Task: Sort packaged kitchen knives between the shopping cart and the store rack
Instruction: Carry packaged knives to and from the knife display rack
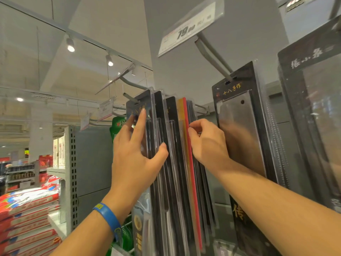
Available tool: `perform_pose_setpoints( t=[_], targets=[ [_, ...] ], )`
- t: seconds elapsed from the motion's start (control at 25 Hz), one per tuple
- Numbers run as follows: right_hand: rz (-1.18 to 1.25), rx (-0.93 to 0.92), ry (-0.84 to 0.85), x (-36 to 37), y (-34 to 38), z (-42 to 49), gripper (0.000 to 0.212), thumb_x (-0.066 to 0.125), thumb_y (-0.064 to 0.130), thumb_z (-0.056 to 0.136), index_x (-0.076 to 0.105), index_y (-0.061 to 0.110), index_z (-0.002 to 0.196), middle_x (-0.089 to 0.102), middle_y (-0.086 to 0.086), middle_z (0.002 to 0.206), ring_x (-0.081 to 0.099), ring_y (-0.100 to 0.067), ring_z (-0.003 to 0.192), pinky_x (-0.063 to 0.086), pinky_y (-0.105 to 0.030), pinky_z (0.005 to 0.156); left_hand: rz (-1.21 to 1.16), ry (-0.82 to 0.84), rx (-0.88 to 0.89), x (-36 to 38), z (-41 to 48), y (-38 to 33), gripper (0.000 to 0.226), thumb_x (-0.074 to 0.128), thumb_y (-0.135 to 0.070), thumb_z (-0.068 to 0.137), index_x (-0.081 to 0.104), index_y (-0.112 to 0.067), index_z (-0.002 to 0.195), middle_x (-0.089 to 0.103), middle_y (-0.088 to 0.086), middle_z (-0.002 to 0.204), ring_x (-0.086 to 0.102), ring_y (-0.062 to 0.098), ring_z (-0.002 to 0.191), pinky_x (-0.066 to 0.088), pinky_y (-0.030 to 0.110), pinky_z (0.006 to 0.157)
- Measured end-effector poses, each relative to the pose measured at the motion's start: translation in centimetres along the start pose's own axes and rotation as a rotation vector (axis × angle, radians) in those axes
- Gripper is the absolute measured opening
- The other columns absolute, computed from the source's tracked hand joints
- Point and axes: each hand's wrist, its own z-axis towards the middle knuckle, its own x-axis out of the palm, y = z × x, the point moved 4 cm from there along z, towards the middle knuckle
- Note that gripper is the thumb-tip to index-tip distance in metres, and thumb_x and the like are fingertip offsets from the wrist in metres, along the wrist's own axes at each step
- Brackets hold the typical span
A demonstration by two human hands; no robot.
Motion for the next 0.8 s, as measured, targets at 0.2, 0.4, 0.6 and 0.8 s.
perform_pose_setpoints(
  t=[0.2,0.4,0.6,0.8],
  targets=[
    [0.155,0.214,0.123,1.2,-1.2,1.5,0.028,0.078,0.022,0.091,0.061,0.023,0.113,0.073,0.007,0.088,0.071,-0.011,0.084,0.06,-0.032,0.08,0.012,0.004,0.001,0.0,0.0,-0.1,0.084,0.051,-0.063,0.077,0.01,-0.058,0.15,0.028,-0.017,0.152,0.023,0.006,0.139,0.023,0.021,0.099],
    [0.268,0.144,0.225,2.2,-0.8,0.7,0.021,0.066,0.01,0.098,0.072,0.029,0.105,0.079,0.0,0.097,0.075,-0.02,0.096,0.06,-0.045,0.093,0.014,0.015,-0.009,-0.1,-0.1,0.0,0.084,0.052,-0.064,0.077,0.01,-0.059,0.15,0.027,-0.018,0.152,0.023,0.006,0.139,0.024,0.024,0.1],
    [0.257,0.012,0.162,1.3,-0.4,0.0,0.011,0.064,0.027,0.101,0.07,0.029,0.11,0.075,0.012,0.089,0.071,-0.003,0.085,0.06,-0.023,0.077,0.006,0.017,-0.011,-0.1,0.0,-0.2,0.084,0.052,-0.064,0.077,0.01,-0.058,0.15,0.03,-0.016,0.152,0.026,0.011,0.139,0.027,0.026,0.1],
    [0.043,0.166,-0.002,0.3,-1.8,1.5,0.027,0.06,0.024,0.103,0.06,0.019,0.129,0.062,0.006,0.105,0.057,-0.005,0.082,0.04,-0.015,0.071,-0.007,0.032,-0.012,-0.4,-0.2,-0.3,0.083,0.052,-0.065,0.078,0.01,-0.058,0.15,0.029,-0.017,0.153,0.025,0.011,0.141,0.032,0.035,0.108]
  ],
)
